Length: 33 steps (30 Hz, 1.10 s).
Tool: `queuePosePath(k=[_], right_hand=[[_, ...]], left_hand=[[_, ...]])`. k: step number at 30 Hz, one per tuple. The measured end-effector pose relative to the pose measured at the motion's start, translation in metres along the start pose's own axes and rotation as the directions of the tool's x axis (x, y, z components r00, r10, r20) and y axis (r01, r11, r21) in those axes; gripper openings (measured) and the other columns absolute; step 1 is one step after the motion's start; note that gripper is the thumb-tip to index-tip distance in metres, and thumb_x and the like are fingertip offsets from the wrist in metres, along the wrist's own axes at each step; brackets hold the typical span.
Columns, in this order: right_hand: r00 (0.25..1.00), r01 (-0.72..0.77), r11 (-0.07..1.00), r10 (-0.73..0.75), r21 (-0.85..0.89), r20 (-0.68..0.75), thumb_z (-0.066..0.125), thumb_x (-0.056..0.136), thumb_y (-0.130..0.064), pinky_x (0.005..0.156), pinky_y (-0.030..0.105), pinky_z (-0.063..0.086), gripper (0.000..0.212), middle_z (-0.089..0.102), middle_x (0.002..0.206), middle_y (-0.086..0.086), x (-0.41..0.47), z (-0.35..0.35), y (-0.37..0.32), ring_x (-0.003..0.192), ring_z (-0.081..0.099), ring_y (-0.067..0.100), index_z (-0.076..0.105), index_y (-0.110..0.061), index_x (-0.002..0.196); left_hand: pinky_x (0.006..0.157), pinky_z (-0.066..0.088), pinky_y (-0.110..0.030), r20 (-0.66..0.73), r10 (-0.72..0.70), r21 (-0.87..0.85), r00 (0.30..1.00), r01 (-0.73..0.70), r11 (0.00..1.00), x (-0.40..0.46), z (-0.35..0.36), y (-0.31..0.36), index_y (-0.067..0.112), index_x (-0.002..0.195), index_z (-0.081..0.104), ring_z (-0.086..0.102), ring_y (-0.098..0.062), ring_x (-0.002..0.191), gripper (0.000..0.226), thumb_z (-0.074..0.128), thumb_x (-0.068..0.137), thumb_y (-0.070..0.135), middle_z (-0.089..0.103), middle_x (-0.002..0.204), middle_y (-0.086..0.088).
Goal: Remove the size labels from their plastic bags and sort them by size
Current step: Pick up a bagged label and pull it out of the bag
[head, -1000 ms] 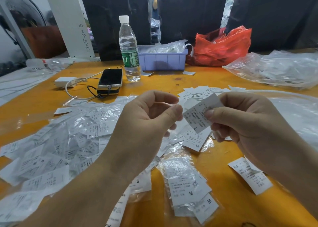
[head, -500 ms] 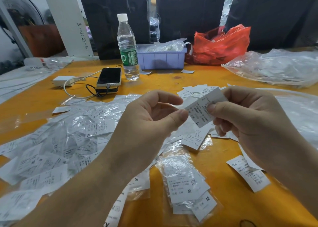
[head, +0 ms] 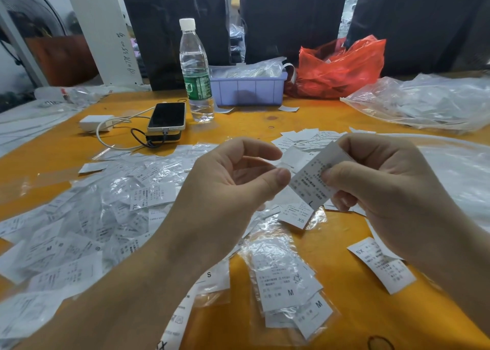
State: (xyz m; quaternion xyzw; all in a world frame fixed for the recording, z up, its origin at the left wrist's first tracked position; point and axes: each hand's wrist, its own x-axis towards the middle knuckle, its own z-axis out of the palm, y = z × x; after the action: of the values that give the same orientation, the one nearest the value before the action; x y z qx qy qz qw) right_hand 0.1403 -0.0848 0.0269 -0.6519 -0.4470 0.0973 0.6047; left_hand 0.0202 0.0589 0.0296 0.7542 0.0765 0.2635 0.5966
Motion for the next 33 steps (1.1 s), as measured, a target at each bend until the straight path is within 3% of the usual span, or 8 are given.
queuePosePath(k=[8, 16, 26, 30, 33], right_hand=[[0.999, -0.04, 0.998, 0.04, 0.057, 0.004, 0.055, 0.07, -0.013, 0.046, 0.024, 0.041, 0.011, 0.059, 0.068, 0.019, 0.0008, 0.0006, 0.0039, 0.051, 0.046, 0.011, 0.064, -0.007, 0.065], [0.998, -0.055, 0.993, 0.056, 0.101, -0.005, 0.057, 0.076, -0.018, 0.048, 0.021, 0.043, 0.016, 0.064, 0.064, 0.003, 0.001, 0.0009, 0.0012, 0.052, 0.049, 0.008, 0.071, -0.018, 0.067], [0.998, -0.043, 0.989, 0.038, 0.139, 0.044, 0.063, 0.076, -0.019, 0.049, 0.024, 0.046, 0.013, 0.065, 0.063, 0.004, 0.0008, 0.0029, 0.0021, 0.052, 0.054, 0.011, 0.075, -0.023, 0.074], [0.979, -0.088, 0.967, 0.04, 0.238, 0.202, 0.071, 0.072, -0.015, 0.048, 0.023, 0.049, 0.014, 0.066, 0.068, 0.003, 0.0007, 0.0041, 0.003, 0.058, 0.059, 0.01, 0.073, -0.011, 0.085], [0.957, -0.127, 0.952, 0.043, 0.28, 0.288, 0.074, 0.069, -0.017, 0.05, 0.023, 0.05, 0.015, 0.065, 0.068, 0.001, -0.0001, 0.005, 0.0036, 0.059, 0.06, 0.012, 0.074, -0.012, 0.083]], left_hand=[[0.06, 0.054, -0.016, 0.064, -0.012, 0.008, 0.998, 0.012, 1.0, 0.0002, 0.0003, -0.0004, 0.024, 0.092, 0.065, 0.07, -0.004, 0.076, 0.023, 0.069, 0.071, 0.032, 0.075, 0.08, 0.011], [0.063, 0.056, -0.023, 0.077, -0.02, -0.034, 0.997, 0.023, 0.999, 0.001, -0.0009, -0.0028, 0.022, 0.092, 0.067, 0.067, -0.01, 0.067, 0.02, 0.068, 0.074, 0.03, 0.076, 0.082, 0.002], [0.062, 0.053, -0.018, 0.092, 0.0, -0.02, 0.996, 0.002, 1.0, 0.0013, -0.0023, -0.0049, 0.022, 0.094, 0.067, 0.068, -0.007, 0.07, 0.021, 0.074, 0.076, 0.031, 0.075, 0.081, 0.005], [0.061, 0.053, -0.019, 0.078, 0.014, -0.004, 0.997, -0.014, 1.0, 0.0013, -0.0018, -0.0058, 0.025, 0.094, 0.068, 0.067, -0.007, 0.069, 0.023, 0.073, 0.073, 0.033, 0.075, 0.08, 0.006], [0.061, 0.053, -0.02, 0.077, 0.03, 0.029, 0.997, -0.032, 0.999, 0.0008, -0.0012, -0.0067, 0.026, 0.094, 0.068, 0.067, -0.009, 0.069, 0.022, 0.072, 0.074, 0.034, 0.074, 0.08, 0.003]])
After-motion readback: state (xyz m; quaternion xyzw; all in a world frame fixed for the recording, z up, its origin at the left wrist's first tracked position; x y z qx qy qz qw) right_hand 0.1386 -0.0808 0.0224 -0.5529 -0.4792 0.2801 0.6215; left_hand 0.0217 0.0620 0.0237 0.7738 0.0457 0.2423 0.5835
